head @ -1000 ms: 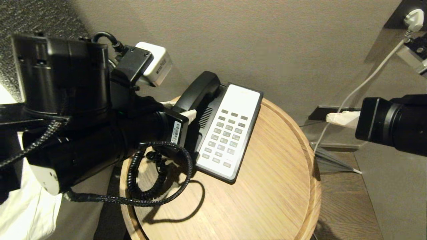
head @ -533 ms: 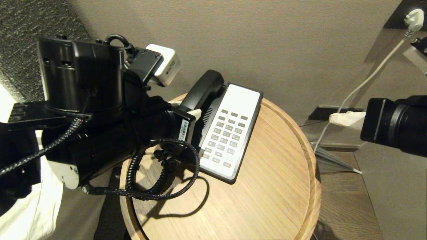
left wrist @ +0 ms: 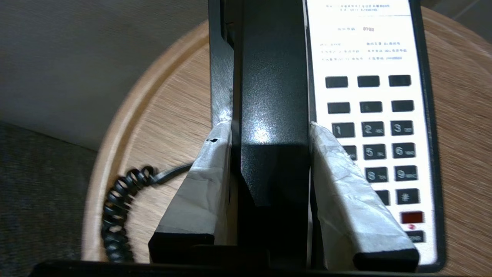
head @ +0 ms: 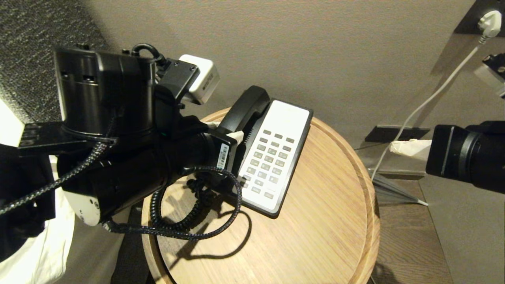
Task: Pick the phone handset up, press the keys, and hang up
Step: Put the handset back
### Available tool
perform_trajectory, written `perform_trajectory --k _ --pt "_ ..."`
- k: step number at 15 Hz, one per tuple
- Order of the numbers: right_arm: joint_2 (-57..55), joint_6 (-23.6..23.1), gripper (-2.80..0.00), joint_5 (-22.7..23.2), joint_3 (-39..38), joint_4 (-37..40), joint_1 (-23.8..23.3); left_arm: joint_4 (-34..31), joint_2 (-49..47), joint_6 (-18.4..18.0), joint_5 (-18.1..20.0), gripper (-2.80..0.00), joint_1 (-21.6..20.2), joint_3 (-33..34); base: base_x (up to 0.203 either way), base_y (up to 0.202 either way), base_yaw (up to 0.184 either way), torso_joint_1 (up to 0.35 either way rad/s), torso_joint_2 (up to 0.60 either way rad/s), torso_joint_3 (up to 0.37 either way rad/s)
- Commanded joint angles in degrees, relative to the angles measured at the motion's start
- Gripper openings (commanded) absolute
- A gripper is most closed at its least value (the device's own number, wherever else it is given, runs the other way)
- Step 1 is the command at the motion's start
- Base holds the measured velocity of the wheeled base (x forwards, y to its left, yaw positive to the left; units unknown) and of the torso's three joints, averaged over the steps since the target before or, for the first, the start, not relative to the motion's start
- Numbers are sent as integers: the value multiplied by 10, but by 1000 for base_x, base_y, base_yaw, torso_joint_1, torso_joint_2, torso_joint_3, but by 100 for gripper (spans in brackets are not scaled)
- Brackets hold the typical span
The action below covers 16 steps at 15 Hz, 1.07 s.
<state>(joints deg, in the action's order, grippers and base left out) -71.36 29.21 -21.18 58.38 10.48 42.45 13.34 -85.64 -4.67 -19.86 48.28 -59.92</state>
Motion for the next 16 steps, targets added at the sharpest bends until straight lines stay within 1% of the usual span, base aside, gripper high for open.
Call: perform_trajectory --k 1,9,14,16 --pt "1 1 -280 -2 -3 1 0 0 1 4 -1 -280 4 5 0 0 0 0 0 0" --pt "10 1 -280 -2 -13 1 0 1 -15 6 1 -280 3 3 0 0 0 0 0 0" --pt "11 1 -280 -2 -16 0 1 1 -24 12 2 -280 3 -5 0 0 0 0 0 0" --pt "14 1 -280 -2 -18 1 1 1 -29 20 2 -280 3 -7 0 0 0 0 0 0"
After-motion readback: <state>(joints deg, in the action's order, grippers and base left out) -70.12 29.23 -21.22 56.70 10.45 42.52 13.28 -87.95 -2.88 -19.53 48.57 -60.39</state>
